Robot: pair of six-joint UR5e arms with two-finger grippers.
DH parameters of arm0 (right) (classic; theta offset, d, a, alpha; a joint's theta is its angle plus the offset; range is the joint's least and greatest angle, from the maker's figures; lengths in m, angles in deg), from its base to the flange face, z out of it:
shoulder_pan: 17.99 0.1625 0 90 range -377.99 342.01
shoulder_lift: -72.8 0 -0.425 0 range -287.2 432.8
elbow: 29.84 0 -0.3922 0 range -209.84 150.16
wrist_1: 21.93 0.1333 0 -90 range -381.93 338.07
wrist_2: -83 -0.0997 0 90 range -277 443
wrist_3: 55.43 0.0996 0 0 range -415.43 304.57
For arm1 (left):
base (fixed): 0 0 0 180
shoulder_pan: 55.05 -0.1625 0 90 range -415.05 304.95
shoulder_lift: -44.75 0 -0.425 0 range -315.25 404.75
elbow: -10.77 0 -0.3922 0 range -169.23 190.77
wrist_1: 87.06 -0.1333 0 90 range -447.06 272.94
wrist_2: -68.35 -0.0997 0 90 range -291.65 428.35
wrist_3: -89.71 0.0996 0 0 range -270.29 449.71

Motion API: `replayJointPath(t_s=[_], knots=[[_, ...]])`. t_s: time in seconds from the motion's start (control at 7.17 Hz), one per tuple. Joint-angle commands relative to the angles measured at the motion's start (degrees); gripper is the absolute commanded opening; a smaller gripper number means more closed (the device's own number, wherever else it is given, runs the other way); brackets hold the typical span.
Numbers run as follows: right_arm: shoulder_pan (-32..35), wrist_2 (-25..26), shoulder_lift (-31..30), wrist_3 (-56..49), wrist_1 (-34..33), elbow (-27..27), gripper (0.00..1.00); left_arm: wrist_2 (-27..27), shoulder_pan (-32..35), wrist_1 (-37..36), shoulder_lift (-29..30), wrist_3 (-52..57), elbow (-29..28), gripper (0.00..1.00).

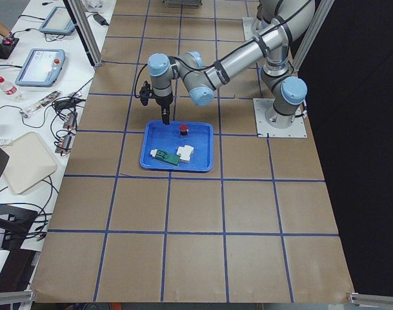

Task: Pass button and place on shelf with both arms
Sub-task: 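Lower the left gripper over the red push button in the blue tray, then close the left gripper on the red push button's body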

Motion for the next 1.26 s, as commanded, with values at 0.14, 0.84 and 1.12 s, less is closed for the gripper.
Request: replayJointPath(t_s=[0.14,0.84,1.12], knots=[[-1.31,0.09,0.15,0.23,-0.04,1.02,1.0,0.05,-4.54,-1.89,-0.84,3.71,8.53,1.0],[-3.26,-0.18,0.06,0.14,-0.3,1.02,1.0,0.14,-4.38,-2.15,-1.1,5.92,8.28,0.76],[-3.26,-0.18,0.06,0.14,-0.39,1.02,1.0,0.14,-4.29,-2.07,-1.28,5.92,8.37,0.3]])
